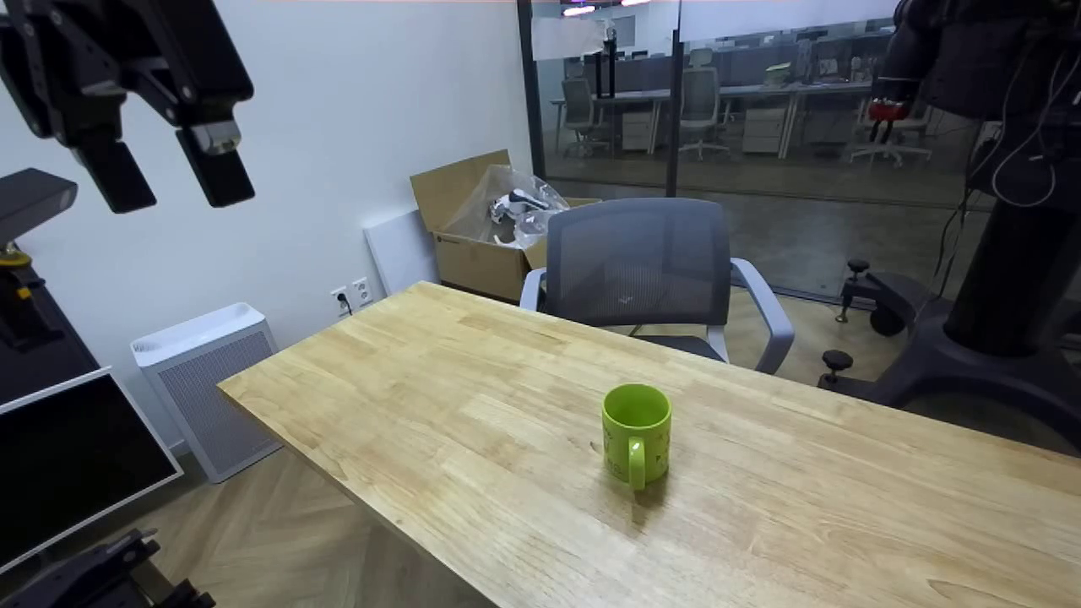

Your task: Move the cup to the left

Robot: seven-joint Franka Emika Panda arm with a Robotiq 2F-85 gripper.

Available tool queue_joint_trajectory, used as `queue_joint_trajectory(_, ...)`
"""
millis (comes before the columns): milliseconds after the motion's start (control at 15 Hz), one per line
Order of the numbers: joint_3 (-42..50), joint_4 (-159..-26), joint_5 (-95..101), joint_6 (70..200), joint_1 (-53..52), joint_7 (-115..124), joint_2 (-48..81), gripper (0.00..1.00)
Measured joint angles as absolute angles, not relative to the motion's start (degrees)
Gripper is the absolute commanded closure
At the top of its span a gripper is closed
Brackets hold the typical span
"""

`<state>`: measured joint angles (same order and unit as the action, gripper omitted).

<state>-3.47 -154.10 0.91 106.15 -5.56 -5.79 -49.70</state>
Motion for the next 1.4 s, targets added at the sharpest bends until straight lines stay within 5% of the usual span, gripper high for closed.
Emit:
queue_joint_trajectory(733,-3.3,-155.2,1.3,110.7,-5.6,-7.1,-47.6,0.00)
queue_joint_trajectory(1400,4.0,-151.7,3.4,127.8,-2.8,-15.7,-28.0,0.00)
